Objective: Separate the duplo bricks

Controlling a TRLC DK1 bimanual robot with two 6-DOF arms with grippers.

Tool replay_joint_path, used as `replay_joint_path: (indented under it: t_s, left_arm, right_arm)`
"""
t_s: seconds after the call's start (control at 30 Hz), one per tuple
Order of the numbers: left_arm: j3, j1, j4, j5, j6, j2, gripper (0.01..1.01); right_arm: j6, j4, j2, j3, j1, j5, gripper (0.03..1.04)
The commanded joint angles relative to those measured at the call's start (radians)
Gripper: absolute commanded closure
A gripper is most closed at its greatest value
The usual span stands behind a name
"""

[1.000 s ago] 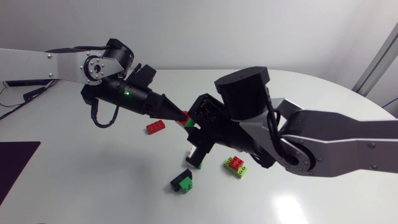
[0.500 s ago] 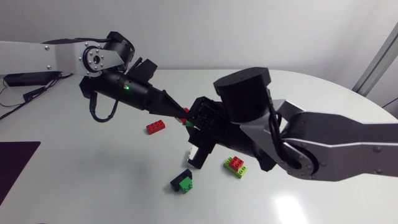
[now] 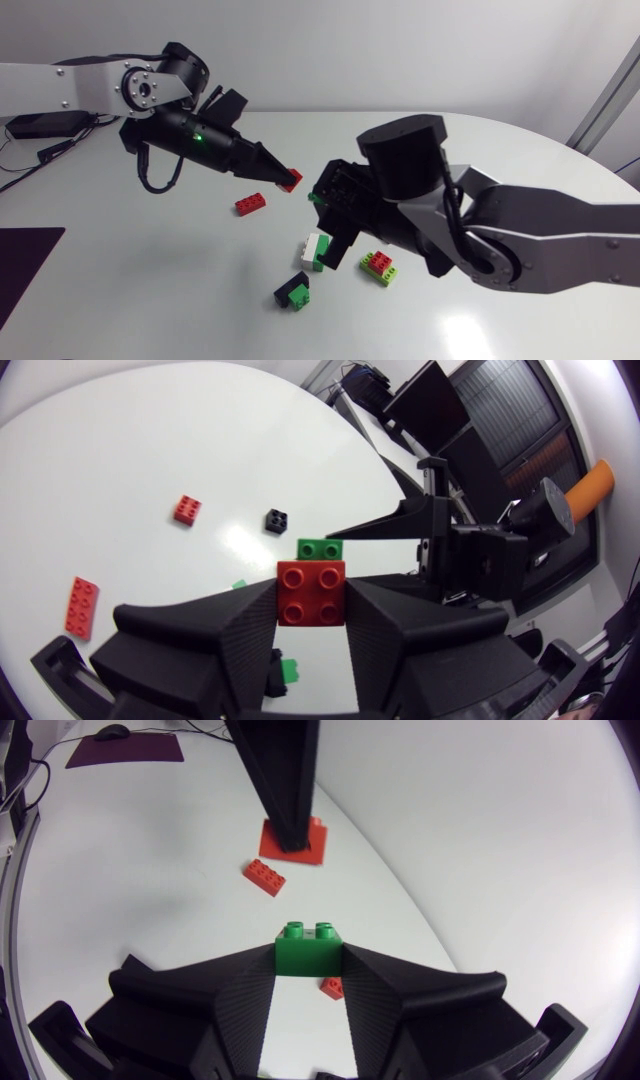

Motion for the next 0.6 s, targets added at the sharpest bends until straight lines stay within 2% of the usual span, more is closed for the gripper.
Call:
replay_joint_path:
  t_s: [0.0, 0.13, 0.27, 0.57]
  left_arm:
    - [-0.048, 0.032, 0.042, -0.040, 0.040, -0.016, 0.830]
    - [-0.144, 0.049, 0.154, -0.153, 0.095, 0.007, 0.828]
    - [-0.259, 0.011, 0.294, -0.321, 0.134, 0.032, 0.826]
    - [-0.272, -0.017, 0.283, -0.489, 0.181, 0.158, 0.825]
  right_arm:
    - [0.014, 0.029, -0.039, -0.037, -0.034, 0.012, 0.70]
    - [0.057, 0.052, -0.073, -0.070, -0.081, 0.001, 0.70]
    - [0.066, 0.072, -0.082, -0.097, -0.100, -0.008, 0.70]
    - [0.112, 0.112, -0.104, -0.132, -0.127, -0.011, 0.70]
